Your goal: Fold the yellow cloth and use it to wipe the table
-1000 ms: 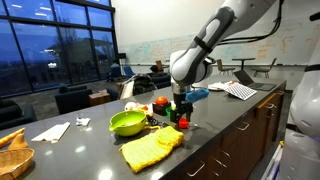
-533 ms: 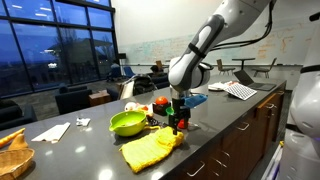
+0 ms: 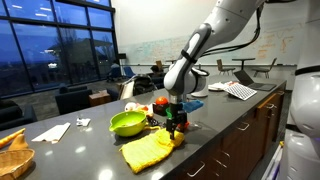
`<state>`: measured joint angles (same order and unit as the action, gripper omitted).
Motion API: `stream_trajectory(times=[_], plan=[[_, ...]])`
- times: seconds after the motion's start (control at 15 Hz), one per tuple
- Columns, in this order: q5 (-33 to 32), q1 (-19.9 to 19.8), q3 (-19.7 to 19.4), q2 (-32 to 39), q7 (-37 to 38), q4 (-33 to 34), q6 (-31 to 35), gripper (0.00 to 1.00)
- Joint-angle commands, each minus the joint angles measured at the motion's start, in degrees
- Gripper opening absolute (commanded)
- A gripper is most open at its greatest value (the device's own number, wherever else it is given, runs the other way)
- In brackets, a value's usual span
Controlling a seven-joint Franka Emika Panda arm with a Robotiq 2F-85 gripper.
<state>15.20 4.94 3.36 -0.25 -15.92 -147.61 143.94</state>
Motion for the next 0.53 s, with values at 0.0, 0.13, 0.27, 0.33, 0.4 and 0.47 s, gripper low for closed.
stream_trajectory(times=[0.0,0.13,0.27,0.33,0.4,0.47], plan=[[2.6,-0.3,0.5,3.2,-3.6,2.1,0.4,1.0],[2.8,-0.6,0.7,4.5,-4.2,2.9,0.3,1.0],[2.3,-0.8,1.0,5.2,-4.1,3.4,0.4,0.74],[2.2,-0.9,1.0,4.9,-4.0,3.5,0.2,0.71],[2.1,-1.0,1.1,4.6,-3.9,3.5,0.1,0.64],[1.6,-1.1,1.0,4.3,-3.5,3.5,0.1,0.59]])
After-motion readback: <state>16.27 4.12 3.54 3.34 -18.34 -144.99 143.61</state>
